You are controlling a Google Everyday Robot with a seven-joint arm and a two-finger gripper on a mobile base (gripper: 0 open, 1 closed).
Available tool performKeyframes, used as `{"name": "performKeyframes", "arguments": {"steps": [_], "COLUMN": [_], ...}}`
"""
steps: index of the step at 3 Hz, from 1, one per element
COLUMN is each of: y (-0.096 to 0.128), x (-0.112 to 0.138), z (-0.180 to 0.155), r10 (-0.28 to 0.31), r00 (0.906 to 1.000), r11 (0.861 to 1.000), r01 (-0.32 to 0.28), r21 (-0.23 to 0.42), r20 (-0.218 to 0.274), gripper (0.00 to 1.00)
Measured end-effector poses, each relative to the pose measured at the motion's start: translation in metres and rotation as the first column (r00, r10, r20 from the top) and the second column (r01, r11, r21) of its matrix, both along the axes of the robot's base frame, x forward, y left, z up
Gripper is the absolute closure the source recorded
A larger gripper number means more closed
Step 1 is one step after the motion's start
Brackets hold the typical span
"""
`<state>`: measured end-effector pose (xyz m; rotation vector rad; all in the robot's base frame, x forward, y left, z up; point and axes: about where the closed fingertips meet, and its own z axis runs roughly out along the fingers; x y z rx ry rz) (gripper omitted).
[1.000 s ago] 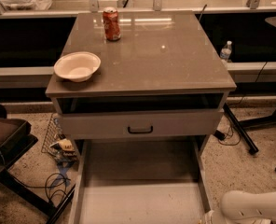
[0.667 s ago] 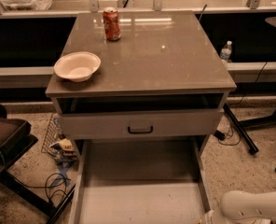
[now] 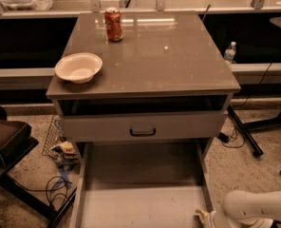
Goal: Open middle drawer
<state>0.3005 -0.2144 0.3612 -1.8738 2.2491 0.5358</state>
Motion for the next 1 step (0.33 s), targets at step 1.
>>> {"name": "performKeyframes", "arguments": {"steps": [1], "y": [0.0000], "x": [0.0000], "z": [0.0000], "r10": [0.000], "r00": [1.0000], "r11": [1.000], "r01": [0.000], "r21": [0.000], "r20": [0.000], "gripper": [0.00]}}
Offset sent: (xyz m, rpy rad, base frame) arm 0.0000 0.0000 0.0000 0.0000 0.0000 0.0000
